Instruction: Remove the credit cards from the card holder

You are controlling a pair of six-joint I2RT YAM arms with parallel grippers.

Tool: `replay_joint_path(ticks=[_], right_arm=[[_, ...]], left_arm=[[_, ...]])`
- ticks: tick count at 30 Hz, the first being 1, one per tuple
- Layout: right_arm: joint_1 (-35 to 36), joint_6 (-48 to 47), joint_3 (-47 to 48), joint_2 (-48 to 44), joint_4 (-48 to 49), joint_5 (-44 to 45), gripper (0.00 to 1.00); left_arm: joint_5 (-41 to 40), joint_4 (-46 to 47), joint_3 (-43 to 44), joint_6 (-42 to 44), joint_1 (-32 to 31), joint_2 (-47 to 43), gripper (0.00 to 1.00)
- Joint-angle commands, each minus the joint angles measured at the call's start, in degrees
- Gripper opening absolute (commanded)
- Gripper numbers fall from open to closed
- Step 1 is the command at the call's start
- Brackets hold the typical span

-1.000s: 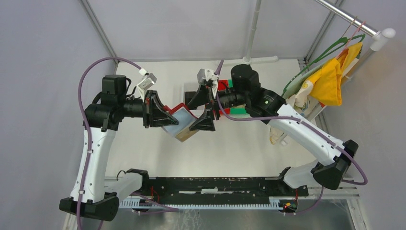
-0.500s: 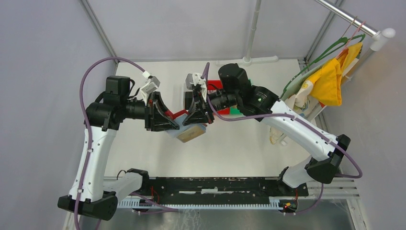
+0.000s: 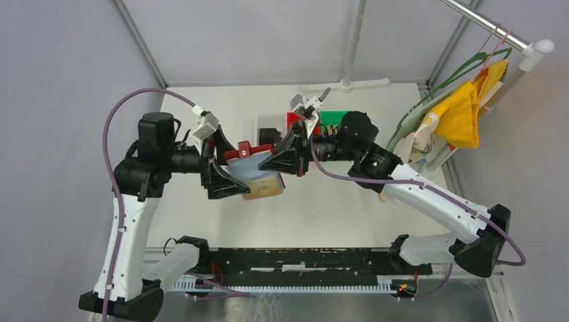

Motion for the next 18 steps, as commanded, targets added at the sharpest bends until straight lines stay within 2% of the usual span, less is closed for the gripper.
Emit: replay_joint_path(ticks=[1, 5, 10, 14, 18], right_arm=[[-0.18, 18.13, -6.33, -4.40, 27.50, 7.99, 0.00], [0.02, 26.84, -16.22, -7.01, 42.81, 15.57, 0.00], [0.79, 35.62, -21.39, -5.60, 55.35, 21.54, 0.00], [2.35, 40.39, -21.19, -2.60, 61.16, 22.76, 0.00], [3.87, 40.54, -19.44, -1.05, 61.10, 23.02, 0.00]], left_arm=[[0.36, 11.67, -1.74, -9.77, -0.15, -3.77, 0.99], [1.58, 12.44, -3.51, -11.79, -0.12, -4.96, 0.95], [1.83, 12.47, -5.95, -12.07, -0.15, -5.90, 0.91], [1.52, 12.67, -5.92, -11.80, -0.15, -5.32, 0.89], [1.54, 12.68, -5.84, -11.76, -0.13, -4.74, 0.83]])
